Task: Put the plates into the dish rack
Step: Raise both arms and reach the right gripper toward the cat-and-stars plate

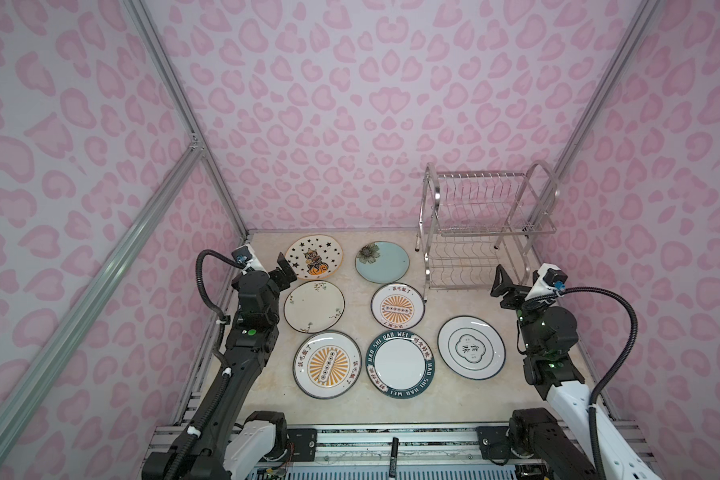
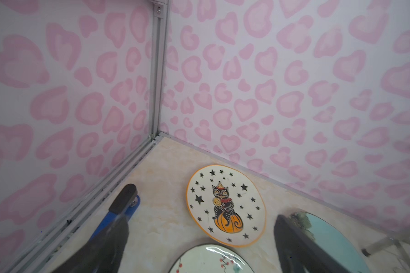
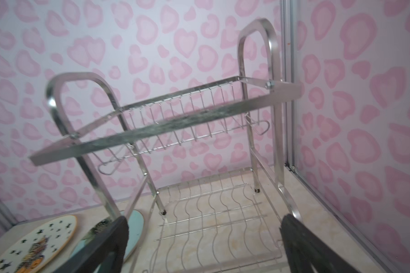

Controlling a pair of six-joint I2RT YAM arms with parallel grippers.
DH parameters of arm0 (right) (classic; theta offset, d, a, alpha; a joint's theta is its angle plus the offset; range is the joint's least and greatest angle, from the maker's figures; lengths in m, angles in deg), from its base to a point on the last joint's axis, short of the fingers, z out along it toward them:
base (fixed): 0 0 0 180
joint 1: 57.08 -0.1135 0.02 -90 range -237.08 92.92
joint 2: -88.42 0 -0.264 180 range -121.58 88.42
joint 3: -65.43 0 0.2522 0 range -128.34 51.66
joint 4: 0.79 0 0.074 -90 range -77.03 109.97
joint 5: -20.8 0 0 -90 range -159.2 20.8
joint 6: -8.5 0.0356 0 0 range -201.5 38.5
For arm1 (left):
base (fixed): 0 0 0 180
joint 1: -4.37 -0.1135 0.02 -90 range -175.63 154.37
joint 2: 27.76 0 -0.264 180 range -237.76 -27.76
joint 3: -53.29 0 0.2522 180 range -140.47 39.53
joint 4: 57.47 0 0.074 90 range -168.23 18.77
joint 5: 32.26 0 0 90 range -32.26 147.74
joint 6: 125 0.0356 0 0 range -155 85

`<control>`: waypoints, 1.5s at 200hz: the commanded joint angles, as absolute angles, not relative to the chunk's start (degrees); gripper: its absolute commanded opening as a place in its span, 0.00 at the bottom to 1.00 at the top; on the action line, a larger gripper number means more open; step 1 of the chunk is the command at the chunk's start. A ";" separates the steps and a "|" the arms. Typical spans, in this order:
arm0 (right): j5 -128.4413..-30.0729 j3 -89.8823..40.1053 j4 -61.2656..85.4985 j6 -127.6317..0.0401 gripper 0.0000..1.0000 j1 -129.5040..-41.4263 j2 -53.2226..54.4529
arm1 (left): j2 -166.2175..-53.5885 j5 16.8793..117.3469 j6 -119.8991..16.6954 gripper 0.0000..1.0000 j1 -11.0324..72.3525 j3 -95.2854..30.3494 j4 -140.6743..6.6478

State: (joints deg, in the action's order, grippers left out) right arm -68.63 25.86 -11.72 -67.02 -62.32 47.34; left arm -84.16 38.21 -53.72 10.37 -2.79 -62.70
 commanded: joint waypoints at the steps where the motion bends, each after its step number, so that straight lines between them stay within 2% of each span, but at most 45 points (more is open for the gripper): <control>1: -72.71 21.79 4.70 -60.14 0.95 -64.63 51.86 | -81.46 37.24 -59.55 0.97 12.68 -5.35 -77.74; 21: -74.43 18.42 8.84 -56.57 0.90 -66.61 53.85 | -79.41 36.85 -61.38 0.97 14.22 -6.87 -82.89; 36: -76.35 16.13 10.65 -54.00 0.90 -67.86 53.80 | -78.01 36.74 -61.97 0.98 15.38 -7.85 -85.55; 66: -77.44 14.48 9.59 -50.20 0.99 -72.76 51.10 | -76.86 38.05 -62.30 0.97 16.44 -10.01 -89.88; 88: -72.92 15.12 3.67 -45.50 0.99 -82.66 47.67 | -77.84 38.62 -62.20 0.97 16.72 -12.87 -93.94; 125: -59.96 8.90 -3.28 -45.80 0.99 -102.86 33.14 | -79.05 45.49 -59.36 0.97 16.88 -14.32 -94.21; 153: -58.14 2.90 -7.63 -42.16 1.00 -108.80 21.67 | -77.19 44.75 -59.94 0.97 16.94 -12.86 -93.34; 168: -53.97 0.34 -10.02 -39.53 0.99 -111.91 15.43 | -76.35 42.31 -60.25 0.97 16.96 -13.08 -94.97; 191: -52.78 -3.19 -13.35 -34.21 0.99 -113.42 6.67 | -75.00 39.08 -61.89 0.97 16.91 -13.01 -96.77; 237: -51.67 -12.64 -16.69 -27.06 0.95 -114.43 -9.01 | -73.86 38.94 -63.74 0.96 16.94 -12.05 -98.58; 270: -56.00 -19.63 -17.60 -21.02 0.93 -112.14 -19.21 | -73.14 44.11 -63.73 0.97 16.97 -12.27 -99.67; 300: -60.24 -27.29 -15.03 -16.43 0.92 -109.08 -28.48 | -71.19 42.62 -65.10 0.97 16.95 -11.54 -101.13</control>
